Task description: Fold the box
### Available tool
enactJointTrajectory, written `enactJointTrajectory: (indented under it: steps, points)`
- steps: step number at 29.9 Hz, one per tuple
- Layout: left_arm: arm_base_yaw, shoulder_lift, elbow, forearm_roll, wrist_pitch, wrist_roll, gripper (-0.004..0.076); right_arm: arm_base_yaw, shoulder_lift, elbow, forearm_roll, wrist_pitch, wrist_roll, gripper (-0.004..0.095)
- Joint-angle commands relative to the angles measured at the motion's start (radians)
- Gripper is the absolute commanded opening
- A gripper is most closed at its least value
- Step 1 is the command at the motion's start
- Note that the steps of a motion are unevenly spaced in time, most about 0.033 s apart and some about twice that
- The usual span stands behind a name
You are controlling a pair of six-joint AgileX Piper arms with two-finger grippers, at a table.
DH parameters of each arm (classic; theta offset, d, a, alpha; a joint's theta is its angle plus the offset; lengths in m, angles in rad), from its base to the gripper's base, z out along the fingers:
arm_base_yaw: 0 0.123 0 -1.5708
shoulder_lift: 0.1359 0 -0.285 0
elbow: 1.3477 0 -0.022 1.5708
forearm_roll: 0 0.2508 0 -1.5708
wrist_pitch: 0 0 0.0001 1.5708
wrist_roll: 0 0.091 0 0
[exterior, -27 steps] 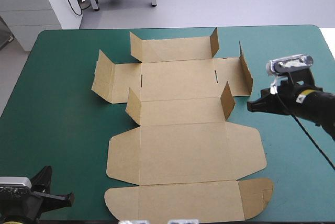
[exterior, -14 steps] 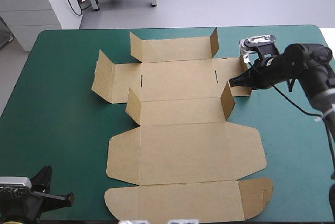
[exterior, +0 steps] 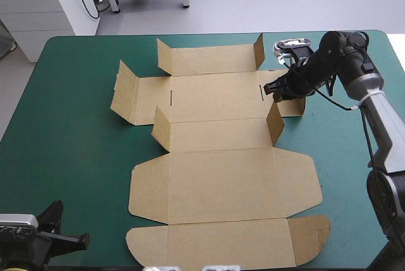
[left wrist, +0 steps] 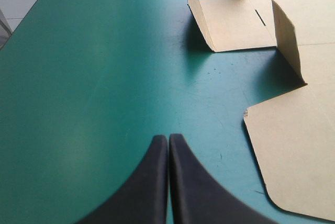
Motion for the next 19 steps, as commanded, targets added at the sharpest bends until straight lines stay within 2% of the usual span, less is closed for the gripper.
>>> enactJointTrajectory:
  steps: [1,2,4,19]
  points:
    - [-0.007,0.018,-0.021,-0.010,-0.074,-0.001,-0.0008,0.001,-0.032,-0.035,0.036,0.008,-0.011,0.0690]
    - [-0.007,0.018,-0.021,-0.010,-0.074,-0.001,-0.0008,0.001,-0.026,-0.035,0.032,0.008,-0.011,0.0742]
    - [-0.007,0.018,-0.021,-0.010,-0.074,-0.001,-0.0008,0.001,-0.012,-0.032,0.016,0.008,-0.011,0.0775]
    - [-0.007,0.018,-0.021,-0.010,-0.074,-0.001,-0.0008,0.003,0.103,0.007,0.004,0.008,0.025,0.0767]
